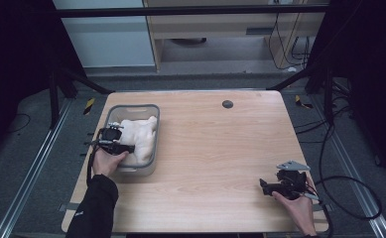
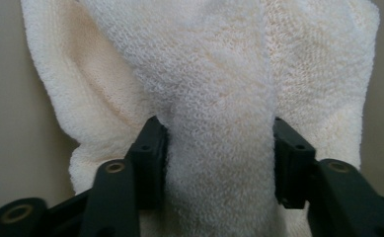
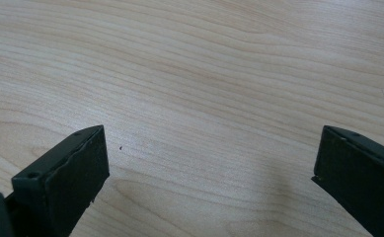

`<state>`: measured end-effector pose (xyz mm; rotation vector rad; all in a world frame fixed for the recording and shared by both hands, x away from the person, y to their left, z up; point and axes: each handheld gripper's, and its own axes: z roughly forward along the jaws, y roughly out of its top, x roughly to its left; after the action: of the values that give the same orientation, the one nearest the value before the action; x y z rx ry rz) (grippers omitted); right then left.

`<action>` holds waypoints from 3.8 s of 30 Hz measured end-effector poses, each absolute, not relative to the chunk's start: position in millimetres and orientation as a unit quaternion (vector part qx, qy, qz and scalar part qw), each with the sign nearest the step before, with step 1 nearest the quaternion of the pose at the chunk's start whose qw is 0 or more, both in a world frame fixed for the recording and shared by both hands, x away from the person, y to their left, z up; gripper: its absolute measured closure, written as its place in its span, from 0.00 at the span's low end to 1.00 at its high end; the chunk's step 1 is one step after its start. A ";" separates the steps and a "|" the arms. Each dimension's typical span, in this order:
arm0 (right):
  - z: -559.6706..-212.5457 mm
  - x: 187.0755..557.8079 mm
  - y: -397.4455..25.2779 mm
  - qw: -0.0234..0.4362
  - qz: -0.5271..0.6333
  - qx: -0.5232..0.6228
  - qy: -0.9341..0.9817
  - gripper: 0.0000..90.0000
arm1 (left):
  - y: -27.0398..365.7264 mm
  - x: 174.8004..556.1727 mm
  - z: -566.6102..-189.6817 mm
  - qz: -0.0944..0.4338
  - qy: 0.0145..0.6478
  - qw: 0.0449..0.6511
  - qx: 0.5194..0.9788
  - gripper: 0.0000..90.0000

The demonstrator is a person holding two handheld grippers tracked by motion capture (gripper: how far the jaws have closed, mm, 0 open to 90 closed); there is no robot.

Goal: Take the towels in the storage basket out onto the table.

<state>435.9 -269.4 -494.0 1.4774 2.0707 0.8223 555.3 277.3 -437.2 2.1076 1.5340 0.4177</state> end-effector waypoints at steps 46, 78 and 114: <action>-494.2 436.1 -269.0 0.228 0.296 0.539 0.755 0.01 | 288.4 508.8 -309.6 0.225 0.494 0.359 0.759 0.83; -497.2 437.1 -266.6 0.223 0.284 0.532 0.766 0.01 | 293.6 538.4 -405.3 0.183 0.547 0.331 0.747 0.48; -497.5 437.6 -266.4 0.220 0.277 0.533 0.769 0.00 | 225.1 551.8 -401.6 0.204 0.506 0.254 0.799 0.02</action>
<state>437.6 -266.4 -497.5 1.4735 2.1265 0.7671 551.8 225.1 -401.6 2.1706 1.3755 0.5531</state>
